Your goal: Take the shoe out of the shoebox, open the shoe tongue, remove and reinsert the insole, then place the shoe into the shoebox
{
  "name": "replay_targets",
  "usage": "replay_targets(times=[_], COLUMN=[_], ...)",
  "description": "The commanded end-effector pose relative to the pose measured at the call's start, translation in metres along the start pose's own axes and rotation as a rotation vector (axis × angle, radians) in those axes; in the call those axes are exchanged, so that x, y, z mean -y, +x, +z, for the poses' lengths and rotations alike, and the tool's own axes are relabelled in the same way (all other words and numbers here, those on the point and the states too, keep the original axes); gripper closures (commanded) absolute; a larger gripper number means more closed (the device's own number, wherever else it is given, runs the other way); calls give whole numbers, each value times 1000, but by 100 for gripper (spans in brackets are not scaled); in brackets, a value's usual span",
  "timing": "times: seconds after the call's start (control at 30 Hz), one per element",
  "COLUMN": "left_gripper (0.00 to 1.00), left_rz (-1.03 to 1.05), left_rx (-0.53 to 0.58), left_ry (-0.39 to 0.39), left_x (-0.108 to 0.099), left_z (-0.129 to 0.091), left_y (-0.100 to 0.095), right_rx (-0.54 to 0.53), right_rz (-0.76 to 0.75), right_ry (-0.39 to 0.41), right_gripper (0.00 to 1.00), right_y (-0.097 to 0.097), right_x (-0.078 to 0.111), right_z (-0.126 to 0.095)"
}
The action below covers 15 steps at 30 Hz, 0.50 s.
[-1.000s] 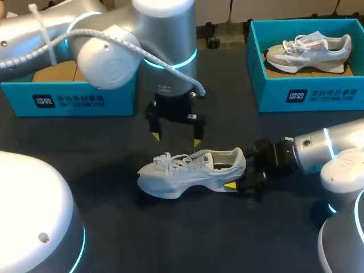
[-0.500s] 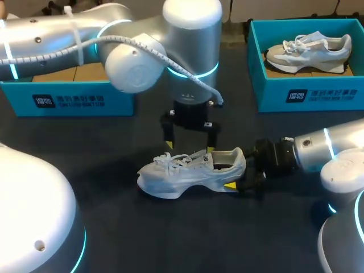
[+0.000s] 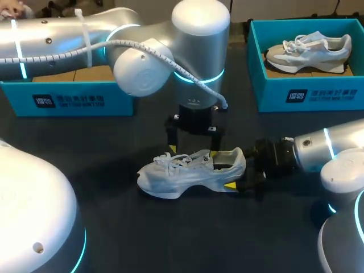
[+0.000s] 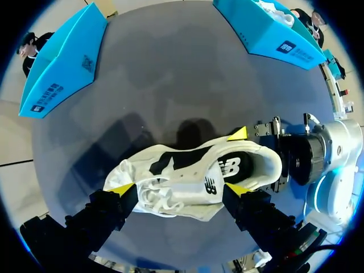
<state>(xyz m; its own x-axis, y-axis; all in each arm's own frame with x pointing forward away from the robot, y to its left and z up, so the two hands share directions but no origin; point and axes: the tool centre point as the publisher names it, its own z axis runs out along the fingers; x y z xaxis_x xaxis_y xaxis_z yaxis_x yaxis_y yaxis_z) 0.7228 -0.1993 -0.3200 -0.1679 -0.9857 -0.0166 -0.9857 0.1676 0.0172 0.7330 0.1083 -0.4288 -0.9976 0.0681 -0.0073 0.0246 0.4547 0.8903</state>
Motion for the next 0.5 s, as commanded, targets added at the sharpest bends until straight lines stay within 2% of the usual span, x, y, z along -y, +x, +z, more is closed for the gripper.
replay_targets(times=[0.03,0.5], left_gripper=[0,0], left_rz=[-4,24], left_rx=[4,33], left_ry=[2,23], left_x=[-1,-8], left_z=[4,18], left_y=[4,12], right_rx=[2,2], right_rz=[0,0], right_ry=[2,2], right_gripper=[100,100], right_y=[-5,-5], right_x=[10,10], right_z=[4,4])
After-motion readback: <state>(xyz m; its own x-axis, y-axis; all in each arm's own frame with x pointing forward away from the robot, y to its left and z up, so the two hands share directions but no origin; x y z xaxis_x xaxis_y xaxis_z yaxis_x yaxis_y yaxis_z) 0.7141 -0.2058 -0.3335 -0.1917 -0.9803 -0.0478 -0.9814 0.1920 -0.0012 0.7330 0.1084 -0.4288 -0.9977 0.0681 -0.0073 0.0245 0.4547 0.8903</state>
